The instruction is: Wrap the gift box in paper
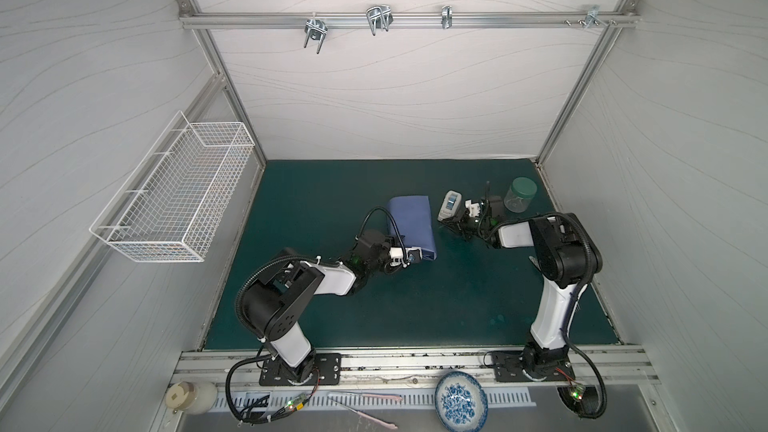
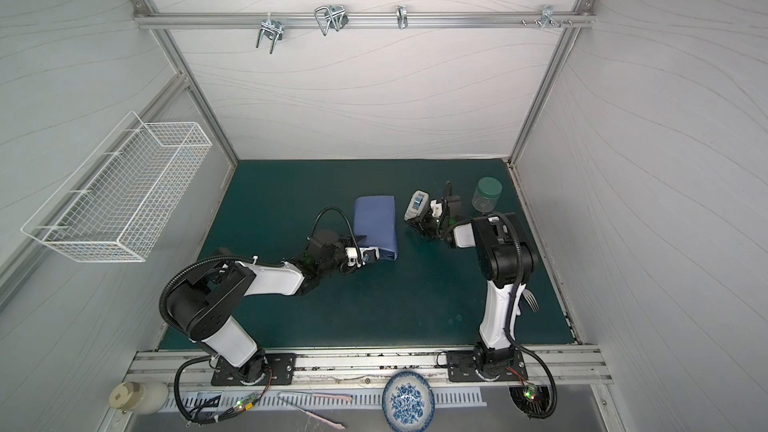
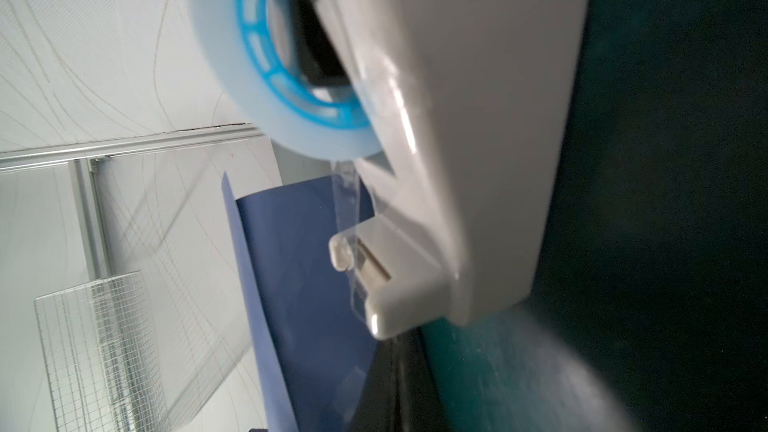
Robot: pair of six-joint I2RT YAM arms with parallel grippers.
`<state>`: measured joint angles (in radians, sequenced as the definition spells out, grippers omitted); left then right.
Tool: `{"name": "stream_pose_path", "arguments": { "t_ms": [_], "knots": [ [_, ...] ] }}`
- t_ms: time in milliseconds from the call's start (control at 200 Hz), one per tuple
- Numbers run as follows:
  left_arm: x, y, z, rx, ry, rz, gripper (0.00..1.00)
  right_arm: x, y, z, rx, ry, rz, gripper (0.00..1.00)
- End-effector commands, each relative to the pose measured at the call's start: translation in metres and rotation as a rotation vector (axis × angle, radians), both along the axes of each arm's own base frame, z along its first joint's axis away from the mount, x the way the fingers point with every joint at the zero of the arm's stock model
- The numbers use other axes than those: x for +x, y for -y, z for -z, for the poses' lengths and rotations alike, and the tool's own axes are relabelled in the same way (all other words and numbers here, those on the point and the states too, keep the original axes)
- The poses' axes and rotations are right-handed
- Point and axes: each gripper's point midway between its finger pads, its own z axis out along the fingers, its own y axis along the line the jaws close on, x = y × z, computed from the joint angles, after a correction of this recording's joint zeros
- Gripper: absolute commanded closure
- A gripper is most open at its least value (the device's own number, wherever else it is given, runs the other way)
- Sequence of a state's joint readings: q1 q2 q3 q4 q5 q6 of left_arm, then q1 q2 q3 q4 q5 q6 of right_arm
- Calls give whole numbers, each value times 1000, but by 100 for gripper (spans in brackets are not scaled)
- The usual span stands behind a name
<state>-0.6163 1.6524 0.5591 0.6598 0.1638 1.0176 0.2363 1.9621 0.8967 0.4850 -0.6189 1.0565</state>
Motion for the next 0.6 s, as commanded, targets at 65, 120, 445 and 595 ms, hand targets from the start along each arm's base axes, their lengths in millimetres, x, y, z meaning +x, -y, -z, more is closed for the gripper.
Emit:
{"name": "stream_pose_path", "arguments": {
  "t_ms": [65, 120, 445, 595],
  "knots": [
    [-11, -9, 32, 81, -113, -13, 38, -7, 8, 28, -64, -73, 9, 100],
    [-10, -9, 31, 79, -111, -14, 38, -6, 10, 31, -81, -78, 12, 100],
    [-10, -9, 32, 80, -113, -17, 38, -7, 23, 52, -167, -124, 45, 100],
    [-10, -9, 32, 83, -111, -16, 38, -10, 29, 57, -205, -145, 53, 100]
  ]
}}
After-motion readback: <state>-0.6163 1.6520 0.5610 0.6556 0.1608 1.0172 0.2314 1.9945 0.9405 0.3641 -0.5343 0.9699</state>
